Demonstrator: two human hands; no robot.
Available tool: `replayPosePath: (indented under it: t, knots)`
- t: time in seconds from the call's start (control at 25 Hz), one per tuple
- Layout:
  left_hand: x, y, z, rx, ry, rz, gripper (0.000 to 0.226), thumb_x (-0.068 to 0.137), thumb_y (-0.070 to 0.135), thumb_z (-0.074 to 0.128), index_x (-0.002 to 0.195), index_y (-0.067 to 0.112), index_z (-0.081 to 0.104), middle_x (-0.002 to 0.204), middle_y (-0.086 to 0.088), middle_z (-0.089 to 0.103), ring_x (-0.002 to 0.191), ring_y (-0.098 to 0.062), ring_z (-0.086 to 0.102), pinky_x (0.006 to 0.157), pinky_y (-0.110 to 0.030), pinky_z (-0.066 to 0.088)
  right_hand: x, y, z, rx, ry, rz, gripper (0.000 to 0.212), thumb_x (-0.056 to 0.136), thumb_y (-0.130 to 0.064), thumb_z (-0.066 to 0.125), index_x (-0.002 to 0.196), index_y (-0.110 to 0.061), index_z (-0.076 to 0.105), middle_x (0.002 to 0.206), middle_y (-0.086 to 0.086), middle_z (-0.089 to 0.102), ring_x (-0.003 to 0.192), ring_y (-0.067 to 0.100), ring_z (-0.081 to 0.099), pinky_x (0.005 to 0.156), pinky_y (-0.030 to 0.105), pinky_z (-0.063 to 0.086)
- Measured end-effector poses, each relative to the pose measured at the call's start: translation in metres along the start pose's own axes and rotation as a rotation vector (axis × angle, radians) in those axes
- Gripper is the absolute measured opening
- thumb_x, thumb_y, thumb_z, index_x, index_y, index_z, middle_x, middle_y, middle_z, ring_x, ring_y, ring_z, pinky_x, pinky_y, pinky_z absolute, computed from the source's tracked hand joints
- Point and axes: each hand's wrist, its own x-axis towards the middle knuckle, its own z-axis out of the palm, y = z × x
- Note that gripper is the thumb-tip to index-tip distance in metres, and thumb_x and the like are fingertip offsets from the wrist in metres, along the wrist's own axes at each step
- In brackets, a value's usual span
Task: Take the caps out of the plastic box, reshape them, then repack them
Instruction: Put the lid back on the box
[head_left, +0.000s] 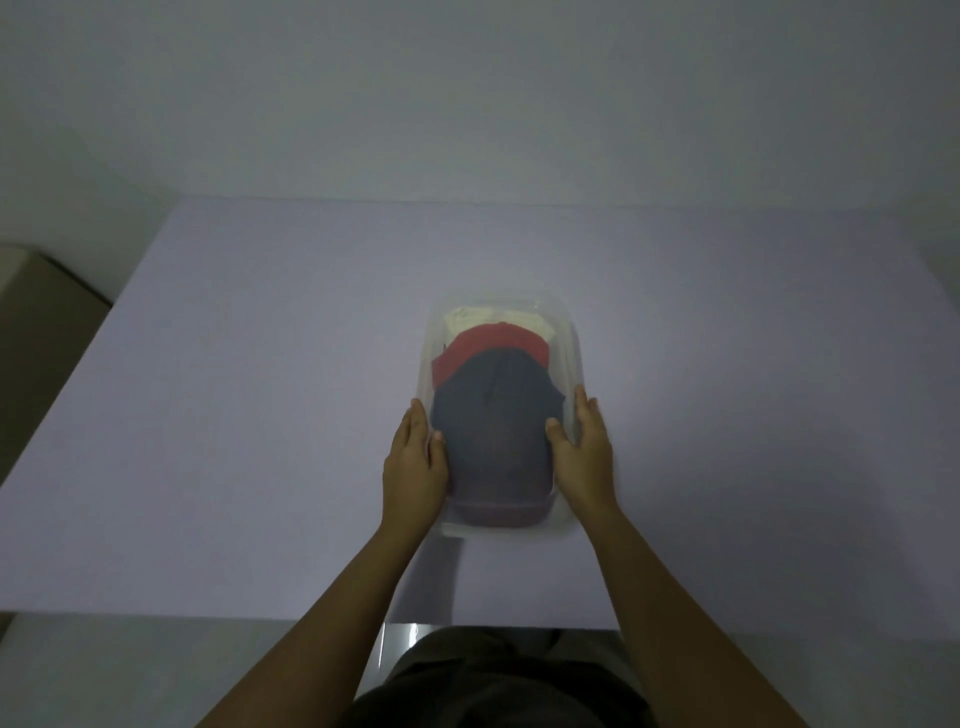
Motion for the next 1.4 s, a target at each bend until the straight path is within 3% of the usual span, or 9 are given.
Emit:
replayPosePath:
  t: [0.16, 0.56, 0.72, 0.88, 1.12, 1.24, 1.4]
  knots:
    - [0.000, 0.001, 0.003, 0.026, -0.004, -0.010, 0.052, 0.100, 0.029, 0.030, 0.148, 0.012, 0.015, 0.155, -0.006, 0.023, 0.142, -0.025, 0.026, 0.113, -0.034, 0.023, 0.002, 0.002, -0.004, 0.017, -0.008, 0.037, 0.061, 0.094, -0.024, 0.052, 0.147, -0.030, 0.023, 0.149, 0.002, 0.038, 0.135, 0.026, 0.038, 0.109, 0.037, 0.033]
    - [-0.002, -0.007, 0.009, 0.108, -0.015, -0.008, 0.053, 0.100, 0.033, 0.026, 0.149, 0.017, 0.011, 0.158, -0.004, 0.014, 0.144, -0.023, 0.019, 0.114, -0.033, 0.019, 0.000, 0.009, -0.001, -0.071, 0.030, -0.001, 0.060, 0.095, -0.026, 0.051, 0.147, -0.030, 0.022, 0.148, 0.002, 0.040, 0.134, 0.026, 0.040, 0.108, 0.035, 0.034]
    - [-0.001, -0.003, 0.010, 0.167, -0.003, -0.022, 0.053, 0.101, 0.033, 0.027, 0.149, 0.018, 0.011, 0.158, -0.004, 0.015, 0.141, -0.026, 0.028, 0.111, -0.038, 0.030, 0.001, 0.012, 0.000, -0.060, 0.056, -0.020, 0.060, 0.094, -0.028, 0.052, 0.147, -0.031, 0.024, 0.148, 0.001, 0.039, 0.133, 0.025, 0.041, 0.107, 0.035, 0.035]
    - [-0.004, 0.002, 0.005, 0.226, 0.017, -0.015, 0.053, 0.100, 0.032, 0.030, 0.148, 0.016, 0.016, 0.156, -0.009, 0.021, 0.132, -0.031, 0.041, 0.103, -0.042, 0.039, 0.003, 0.011, -0.002, -0.029, -0.052, 0.095, 0.078, 0.089, -0.045, 0.055, 0.149, -0.031, 0.007, 0.152, 0.001, 0.031, 0.135, 0.027, 0.037, 0.107, 0.037, 0.033]
    - [-0.001, 0.008, -0.003, 0.237, -0.003, 0.014, 0.053, 0.097, 0.032, 0.032, 0.146, 0.012, 0.025, 0.148, -0.013, 0.036, 0.117, -0.036, 0.054, 0.094, -0.042, 0.046, 0.011, 0.019, -0.003, -0.053, -0.055, 0.162, 0.069, 0.083, -0.056, 0.056, 0.142, -0.028, 0.033, 0.138, 0.003, 0.051, 0.123, 0.030, 0.049, 0.105, 0.046, 0.039]
    - [0.002, 0.008, -0.007, 0.207, -0.008, -0.014, 0.049, 0.098, 0.031, 0.036, 0.143, 0.013, 0.029, 0.142, -0.012, 0.044, 0.115, -0.034, 0.054, 0.093, -0.042, 0.045, 0.010, 0.018, -0.004, -0.003, -0.046, 0.177, 0.070, 0.082, -0.056, 0.058, 0.140, -0.026, 0.034, 0.135, 0.003, 0.052, 0.120, 0.030, 0.051, 0.103, 0.044, 0.041]
    - [0.002, 0.009, -0.003, 0.157, -0.020, -0.032, 0.049, 0.099, 0.034, 0.032, 0.144, 0.015, 0.026, 0.147, -0.012, 0.037, 0.126, -0.033, 0.047, 0.101, -0.043, 0.040, 0.017, 0.014, -0.007, 0.001, -0.092, 0.203, 0.072, 0.084, -0.050, 0.057, 0.143, -0.022, 0.027, 0.137, 0.008, 0.049, 0.118, 0.031, 0.051, 0.099, 0.042, 0.043]
